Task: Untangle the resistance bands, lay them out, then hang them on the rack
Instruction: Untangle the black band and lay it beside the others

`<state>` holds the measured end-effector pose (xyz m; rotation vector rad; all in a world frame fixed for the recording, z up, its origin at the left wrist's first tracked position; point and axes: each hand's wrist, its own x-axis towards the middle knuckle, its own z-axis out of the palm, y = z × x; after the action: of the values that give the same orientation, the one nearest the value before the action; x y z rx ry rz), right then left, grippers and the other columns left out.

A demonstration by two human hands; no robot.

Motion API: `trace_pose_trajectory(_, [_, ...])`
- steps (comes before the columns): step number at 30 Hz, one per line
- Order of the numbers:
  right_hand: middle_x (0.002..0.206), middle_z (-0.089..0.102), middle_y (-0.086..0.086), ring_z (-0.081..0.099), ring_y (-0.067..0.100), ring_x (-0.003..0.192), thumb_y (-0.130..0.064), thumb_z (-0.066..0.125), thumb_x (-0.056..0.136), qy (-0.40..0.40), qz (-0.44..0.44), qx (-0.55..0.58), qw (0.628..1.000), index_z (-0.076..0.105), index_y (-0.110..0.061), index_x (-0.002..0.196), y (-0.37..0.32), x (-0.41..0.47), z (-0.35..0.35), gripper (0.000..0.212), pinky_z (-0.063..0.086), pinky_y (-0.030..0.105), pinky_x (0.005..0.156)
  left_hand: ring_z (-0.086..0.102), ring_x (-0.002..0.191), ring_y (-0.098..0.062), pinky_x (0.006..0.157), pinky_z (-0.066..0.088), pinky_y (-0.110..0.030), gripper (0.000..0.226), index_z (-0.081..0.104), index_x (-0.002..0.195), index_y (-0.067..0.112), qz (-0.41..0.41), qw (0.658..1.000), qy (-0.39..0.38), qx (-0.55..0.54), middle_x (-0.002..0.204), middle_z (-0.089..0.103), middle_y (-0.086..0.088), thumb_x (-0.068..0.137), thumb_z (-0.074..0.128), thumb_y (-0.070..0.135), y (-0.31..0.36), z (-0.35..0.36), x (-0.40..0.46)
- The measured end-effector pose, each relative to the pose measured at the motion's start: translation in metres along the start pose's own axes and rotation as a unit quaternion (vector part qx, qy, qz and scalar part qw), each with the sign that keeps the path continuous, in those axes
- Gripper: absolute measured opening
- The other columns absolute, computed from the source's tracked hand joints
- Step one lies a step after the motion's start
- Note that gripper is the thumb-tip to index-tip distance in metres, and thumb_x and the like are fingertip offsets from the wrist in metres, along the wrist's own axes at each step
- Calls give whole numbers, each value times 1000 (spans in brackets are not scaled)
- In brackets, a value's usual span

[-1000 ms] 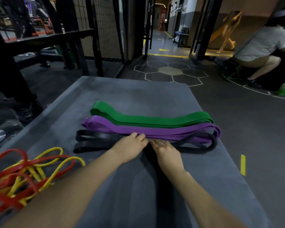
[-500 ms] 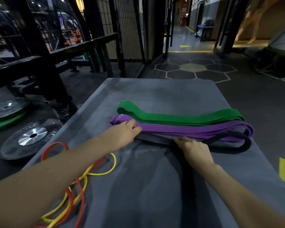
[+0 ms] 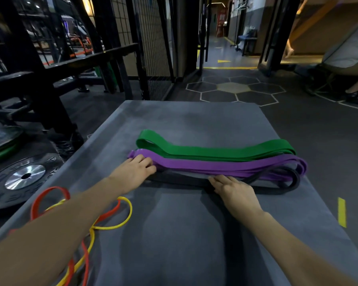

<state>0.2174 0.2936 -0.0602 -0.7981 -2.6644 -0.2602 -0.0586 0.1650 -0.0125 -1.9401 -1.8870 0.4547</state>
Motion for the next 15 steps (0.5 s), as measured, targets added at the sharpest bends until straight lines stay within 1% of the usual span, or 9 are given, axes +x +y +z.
trace_pose_trajectory(2, [86,69,-8,67,17,65,-12,74,63,23,-13,-9,1000,73,-21,98,1,1,2,36,50,23,46,59,101,-29,80,50,-40,38,46,128,19,-14,995,-71,-66,115,58,-8,91,41,11,-2,-5,4])
trace_pose_trajectory(3, [85,69,-7,67,17,65,-13,62,67,31,-17,-13,999,73,-20,98,2,1,3,33,50,23,47,59,103,-30,84,49,-40,40,41,132,20,-22,988,-107,-112,119,56,-10,93,39,12,-5,-9,5])
trace_pose_trajectory(5, [85,70,-6,67,17,64,-16,39,69,42,-24,-16,999,74,-19,97,2,2,2,44,51,22,48,60,101,-31,86,48,-38,36,40,129,22,-32,966,-158,-200,116,59,-12,93,41,17,-12,-20,7])
trace_pose_trajectory(8, [86,70,-6,68,18,65,-16,33,68,45,-28,-11,999,74,-18,97,1,1,1,51,51,23,49,58,105,-30,85,44,-34,37,42,127,21,-15,964,-203,-171,117,59,-12,90,47,16,-13,-30,8])
trace_pose_trajectory(10, [86,70,-6,68,18,65,-16,32,68,41,-27,-11,999,74,-18,98,1,1,1,51,52,23,49,57,110,-26,85,43,-34,39,43,128,21,-24,984,-154,-82,122,57,-6,91,41,10,-8,-26,11])
trace_pose_trajectory(11, [87,70,-6,67,18,66,-16,33,68,40,-22,-10,999,74,-18,98,0,1,0,51,52,24,50,59,106,-24,81,44,-33,39,48,126,21,-10,997,-69,-15,116,59,-3,90,37,8,-5,-20,13])
trace_pose_trajectory(13, [87,70,-6,67,18,66,-17,33,69,37,-8,-1,999,73,-19,98,-1,1,0,50,53,24,51,66,75,-20,62,47,-29,40,63,103,22,7,997,45,59,85,65,1,79,34,9,-5,-10,12])
trace_pose_trajectory(14, [87,70,-7,67,18,67,-17,34,69,38,-2,1,999,73,-19,99,-2,0,0,50,53,25,52,64,61,-20,53,45,-27,38,65,93,21,16,996,76,49,72,63,0,73,35,10,-3,-7,8])
trace_pose_trajectory(15, [88,70,-7,67,18,67,-17,34,69,40,-1,2,999,73,-19,99,-2,0,0,50,53,25,52,63,58,-21,49,43,-26,33,62,93,19,14,996,83,25,70,61,-1,72,38,9,-2,-2,2])
